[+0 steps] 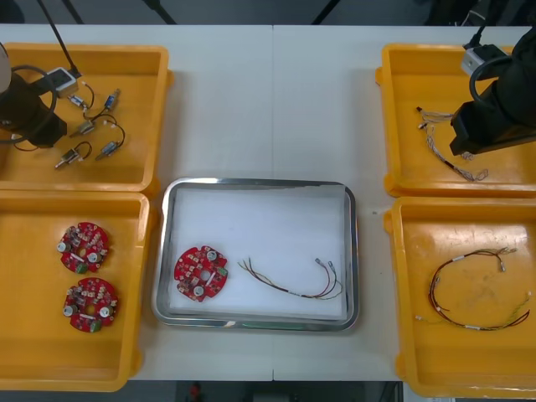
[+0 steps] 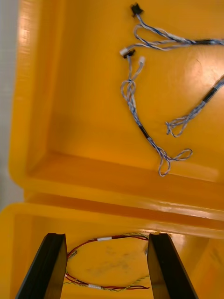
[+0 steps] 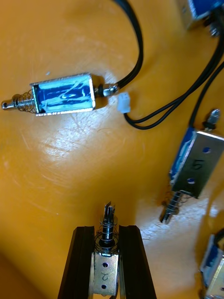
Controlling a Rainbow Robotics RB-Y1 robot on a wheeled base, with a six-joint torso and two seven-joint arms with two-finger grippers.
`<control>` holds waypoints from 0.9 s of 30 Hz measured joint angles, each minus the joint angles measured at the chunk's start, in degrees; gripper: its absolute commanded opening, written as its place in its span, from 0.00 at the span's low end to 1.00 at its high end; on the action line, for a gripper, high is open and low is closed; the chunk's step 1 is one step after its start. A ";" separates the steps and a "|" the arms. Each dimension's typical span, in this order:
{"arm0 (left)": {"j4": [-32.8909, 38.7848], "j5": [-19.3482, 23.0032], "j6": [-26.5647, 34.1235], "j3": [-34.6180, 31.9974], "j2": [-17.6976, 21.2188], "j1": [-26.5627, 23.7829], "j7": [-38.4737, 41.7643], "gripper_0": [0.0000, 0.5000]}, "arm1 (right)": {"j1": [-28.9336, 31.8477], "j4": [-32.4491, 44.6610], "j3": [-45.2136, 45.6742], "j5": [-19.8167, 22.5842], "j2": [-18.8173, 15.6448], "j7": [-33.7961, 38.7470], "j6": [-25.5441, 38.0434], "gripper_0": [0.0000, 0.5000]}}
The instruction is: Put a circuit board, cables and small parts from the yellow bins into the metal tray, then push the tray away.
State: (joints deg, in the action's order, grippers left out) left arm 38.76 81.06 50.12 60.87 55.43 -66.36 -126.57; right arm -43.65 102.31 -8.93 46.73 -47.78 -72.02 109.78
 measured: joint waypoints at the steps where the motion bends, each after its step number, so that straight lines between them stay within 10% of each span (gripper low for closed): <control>1: 0.08 0.05 1.07 -1.21 0.00 0.00 0.00 0.00 | -0.35 -1.81 0.00 -0.30 0.00 0.00 0.00 1.00; 17: 16.37 -2.32 13.26 -13.46 4.93 0.00 3.43 0.00 | -8.36 -22.45 0.01 -2.11 -0.01 0.00 -7.93 1.00; 27: 31.71 -10.44 24.79 -15.03 6.62 0.00 51.72 0.00 | -10.94 -34.65 0.01 -4.39 0.01 -0.01 -18.22 1.00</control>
State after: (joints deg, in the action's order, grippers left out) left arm 70.47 70.62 74.91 45.84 62.05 -66.35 -74.85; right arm -54.59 67.66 -8.92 42.33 -47.77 -72.03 91.56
